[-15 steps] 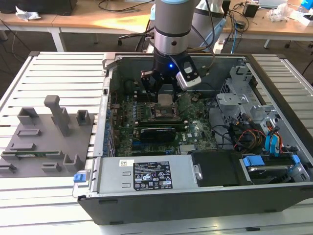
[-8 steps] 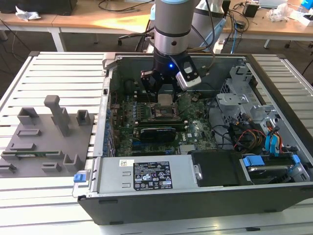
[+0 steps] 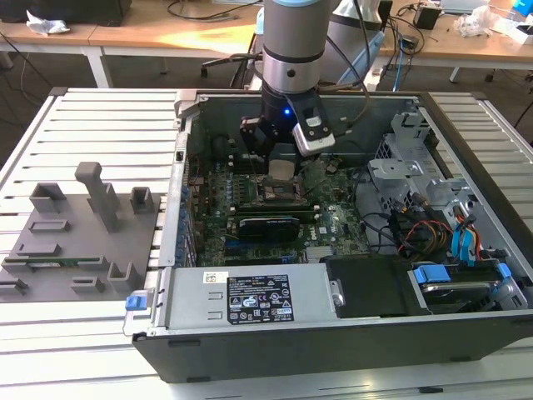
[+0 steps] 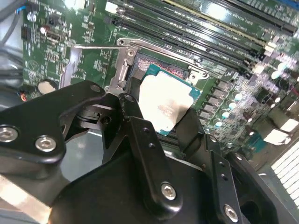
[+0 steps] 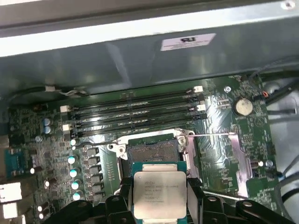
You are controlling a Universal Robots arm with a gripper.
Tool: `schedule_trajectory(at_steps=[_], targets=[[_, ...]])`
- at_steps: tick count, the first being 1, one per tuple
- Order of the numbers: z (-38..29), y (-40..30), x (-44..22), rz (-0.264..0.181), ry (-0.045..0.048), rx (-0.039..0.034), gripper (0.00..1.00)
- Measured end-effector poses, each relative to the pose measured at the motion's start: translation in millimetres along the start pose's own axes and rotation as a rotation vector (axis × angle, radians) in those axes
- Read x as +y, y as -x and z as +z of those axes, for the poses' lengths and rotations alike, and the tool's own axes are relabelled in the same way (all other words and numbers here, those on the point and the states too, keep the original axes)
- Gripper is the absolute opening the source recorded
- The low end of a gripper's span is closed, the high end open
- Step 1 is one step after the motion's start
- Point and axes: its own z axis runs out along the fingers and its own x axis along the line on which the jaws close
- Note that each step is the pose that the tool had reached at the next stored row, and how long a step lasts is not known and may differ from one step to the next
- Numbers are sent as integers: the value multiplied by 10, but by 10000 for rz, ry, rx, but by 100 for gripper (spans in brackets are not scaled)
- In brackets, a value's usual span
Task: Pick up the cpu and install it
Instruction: 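Place the cpu into insertion slot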
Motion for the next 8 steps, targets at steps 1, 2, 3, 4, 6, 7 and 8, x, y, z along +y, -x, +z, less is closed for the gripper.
schedule_trajectory(at_steps=[1,2,3,4,6,7,8], targets=[[0,0,0,324,-7,-16,55],[0,0,0,546,-12,-27,55],[0,0,0,701,-16,-34,55],[0,0,0,923,-20,-46,55],[0,0,0,1305,-29,-65,55],[0,0,0,1470,-32,-72,55],[0,0,0,1777,-39,-88,55]])
